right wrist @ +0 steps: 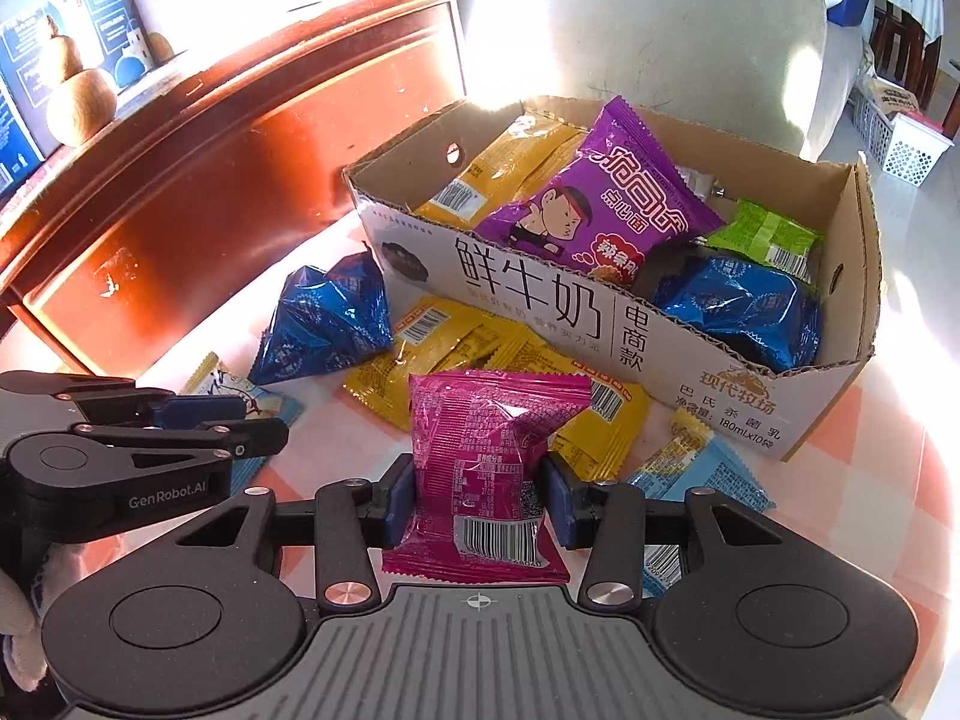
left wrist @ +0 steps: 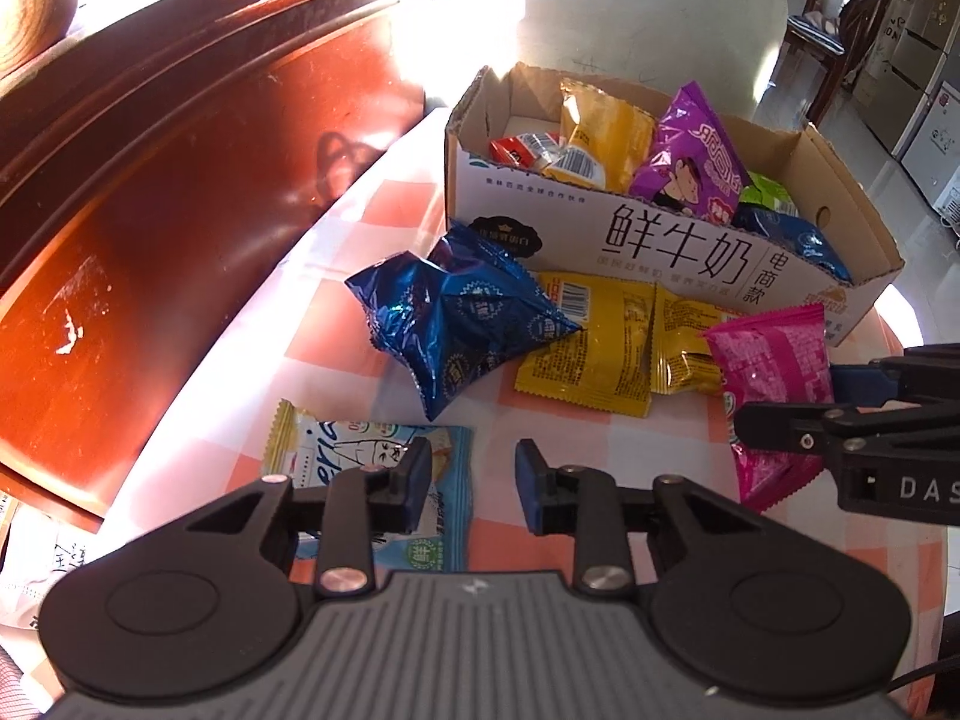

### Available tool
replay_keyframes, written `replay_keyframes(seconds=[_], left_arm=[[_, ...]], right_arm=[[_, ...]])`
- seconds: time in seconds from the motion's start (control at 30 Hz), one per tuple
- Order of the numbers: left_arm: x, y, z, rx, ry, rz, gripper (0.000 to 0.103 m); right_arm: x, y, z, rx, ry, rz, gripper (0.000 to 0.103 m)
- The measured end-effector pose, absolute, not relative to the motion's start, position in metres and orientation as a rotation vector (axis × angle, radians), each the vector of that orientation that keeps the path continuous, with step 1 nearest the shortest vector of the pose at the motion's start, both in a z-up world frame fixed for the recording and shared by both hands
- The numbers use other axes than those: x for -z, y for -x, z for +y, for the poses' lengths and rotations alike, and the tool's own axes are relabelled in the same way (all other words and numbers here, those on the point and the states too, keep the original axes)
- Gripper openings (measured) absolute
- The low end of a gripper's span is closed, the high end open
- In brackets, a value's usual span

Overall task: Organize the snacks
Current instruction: 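Grasp the pink bag with the right gripper while the left gripper lowers over the white bag, then close the left gripper on the white 'America' bag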

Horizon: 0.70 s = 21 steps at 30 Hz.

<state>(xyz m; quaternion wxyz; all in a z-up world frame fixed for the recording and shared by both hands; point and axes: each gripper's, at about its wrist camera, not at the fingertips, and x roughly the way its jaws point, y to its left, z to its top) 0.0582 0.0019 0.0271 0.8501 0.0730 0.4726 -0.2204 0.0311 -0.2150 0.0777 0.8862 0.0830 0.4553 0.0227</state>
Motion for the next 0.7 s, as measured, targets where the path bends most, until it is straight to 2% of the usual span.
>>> replay_keyframes(seconds=[0.03,0.1,0.27,0.37,0.47,0.7], left_arm=[[-0.031,-0.059,0.004,0.480,-0.157,0.983,0.043],[-0.039,-0.059,0.008,0.460,-0.173,0.933,0.061],[-0.031,-0.065,0.010,0.453,-0.184,0.967,0.070],[-0.019,-0.062,0.002,0.460,-0.244,0.995,0.081],[-0.012,-0.063,0.002,0.400,-0.264,1.004,0.081],[-0.009,-0.088,0.017,0.244,-0.099,0.996,0.086]], right_arm=[[-0.078,-0.031,-0.216,-0.047,-0.174,0.945,0.043],[-0.080,-0.030,-0.216,-0.048,-0.177,0.941,0.043],[-0.081,-0.030,-0.217,-0.050,-0.181,0.940,0.043],[-0.081,-0.030,-0.217,-0.056,-0.181,0.942,0.043],[-0.080,-0.030,-0.218,-0.060,-0.177,0.944,0.043],[-0.078,-0.032,-0.218,-0.060,-0.176,0.952,0.043]])
